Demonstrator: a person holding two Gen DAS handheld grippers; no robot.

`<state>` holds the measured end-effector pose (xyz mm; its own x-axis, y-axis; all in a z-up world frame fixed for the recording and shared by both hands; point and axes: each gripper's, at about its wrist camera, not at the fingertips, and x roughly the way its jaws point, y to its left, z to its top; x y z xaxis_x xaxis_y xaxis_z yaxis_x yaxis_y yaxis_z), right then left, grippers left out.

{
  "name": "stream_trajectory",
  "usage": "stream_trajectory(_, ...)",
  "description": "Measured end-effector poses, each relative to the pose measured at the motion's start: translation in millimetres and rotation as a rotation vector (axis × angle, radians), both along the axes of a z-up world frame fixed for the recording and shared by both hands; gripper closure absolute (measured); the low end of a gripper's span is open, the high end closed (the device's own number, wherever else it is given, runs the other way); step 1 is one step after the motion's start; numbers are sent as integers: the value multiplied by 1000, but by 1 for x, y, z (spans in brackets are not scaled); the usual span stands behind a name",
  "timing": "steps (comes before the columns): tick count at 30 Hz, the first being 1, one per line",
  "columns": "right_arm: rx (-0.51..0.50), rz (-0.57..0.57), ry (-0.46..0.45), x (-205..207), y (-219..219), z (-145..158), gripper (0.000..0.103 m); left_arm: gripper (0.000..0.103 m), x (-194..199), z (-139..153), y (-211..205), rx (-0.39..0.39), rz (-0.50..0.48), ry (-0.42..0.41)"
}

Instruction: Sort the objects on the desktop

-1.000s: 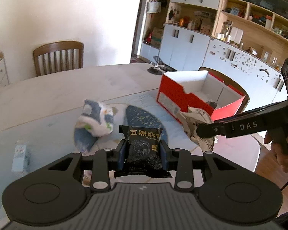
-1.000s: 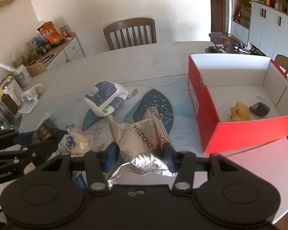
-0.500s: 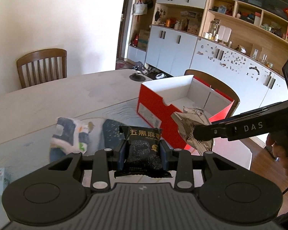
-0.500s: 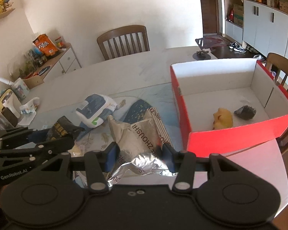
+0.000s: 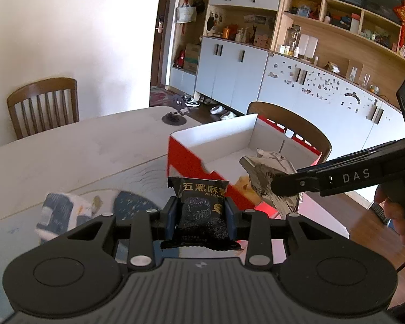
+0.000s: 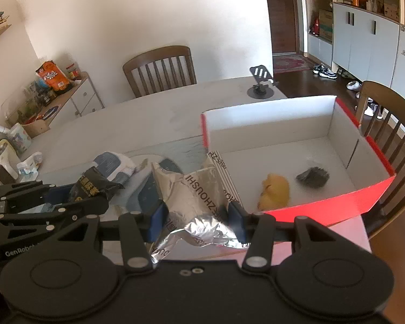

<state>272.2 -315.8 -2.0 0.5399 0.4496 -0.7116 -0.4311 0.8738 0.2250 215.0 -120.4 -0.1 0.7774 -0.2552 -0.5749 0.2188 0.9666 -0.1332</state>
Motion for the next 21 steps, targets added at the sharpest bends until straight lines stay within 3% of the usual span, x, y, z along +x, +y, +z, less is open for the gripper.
stream_trajectory(21, -24, -27, 3, 60, -48, -4, 53, 69, 77, 1, -61, 38, -60, -7)
